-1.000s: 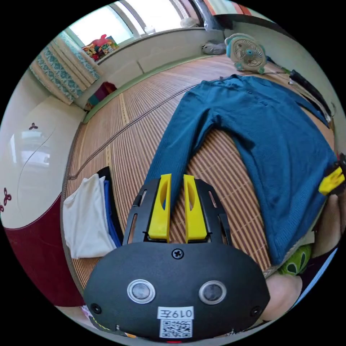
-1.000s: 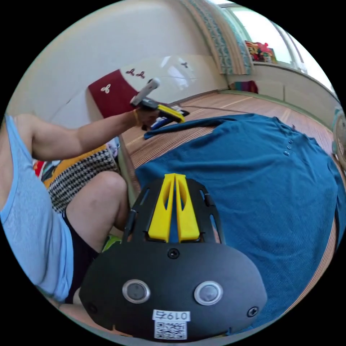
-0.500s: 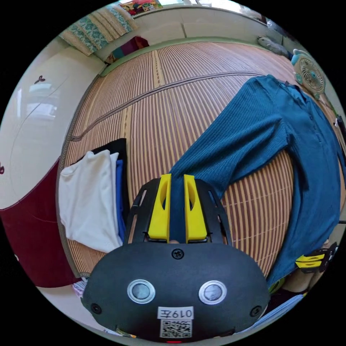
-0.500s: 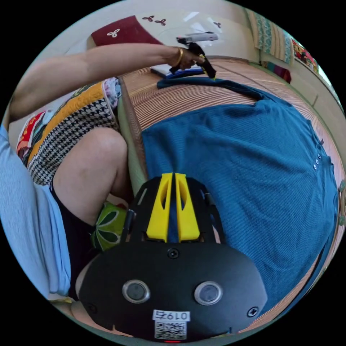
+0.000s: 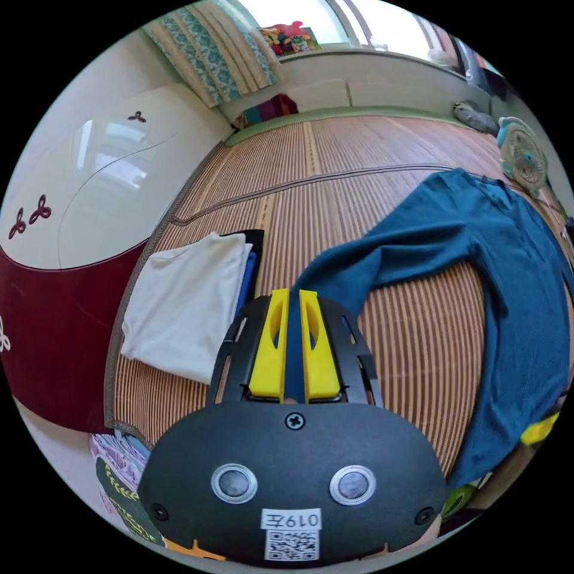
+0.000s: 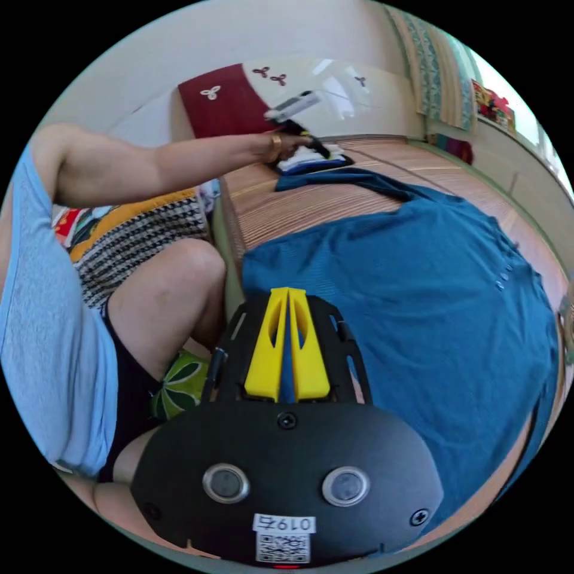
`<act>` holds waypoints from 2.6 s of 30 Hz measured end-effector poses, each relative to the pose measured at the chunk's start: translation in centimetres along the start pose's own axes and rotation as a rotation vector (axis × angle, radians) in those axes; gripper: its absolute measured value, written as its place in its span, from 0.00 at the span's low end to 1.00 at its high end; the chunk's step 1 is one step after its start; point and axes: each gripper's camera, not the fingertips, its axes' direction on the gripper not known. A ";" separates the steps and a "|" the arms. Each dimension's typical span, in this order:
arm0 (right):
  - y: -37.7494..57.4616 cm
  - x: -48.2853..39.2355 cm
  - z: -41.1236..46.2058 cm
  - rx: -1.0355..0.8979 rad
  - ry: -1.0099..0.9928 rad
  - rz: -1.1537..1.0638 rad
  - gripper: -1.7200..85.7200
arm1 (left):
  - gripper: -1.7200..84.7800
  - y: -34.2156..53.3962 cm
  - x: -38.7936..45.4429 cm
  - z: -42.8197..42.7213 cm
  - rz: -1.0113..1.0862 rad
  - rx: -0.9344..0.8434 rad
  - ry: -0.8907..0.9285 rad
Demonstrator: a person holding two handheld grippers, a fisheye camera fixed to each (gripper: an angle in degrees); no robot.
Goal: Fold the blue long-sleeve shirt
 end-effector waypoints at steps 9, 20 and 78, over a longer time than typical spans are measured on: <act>6.1 7.0 -14.5 0.134 0.289 0.543 0.09 | 0.10 9.4 10.8 -4.8 0.162 -0.017 0.681; 12.0 6.1 -14.4 -0.210 0.528 0.833 0.11 | 0.14 11.7 11.5 -5.2 -0.014 -0.193 0.642; 9.7 -1.3 -25.6 -0.149 0.614 0.719 0.07 | 0.09 14.3 3.9 -7.1 -0.005 -0.397 0.704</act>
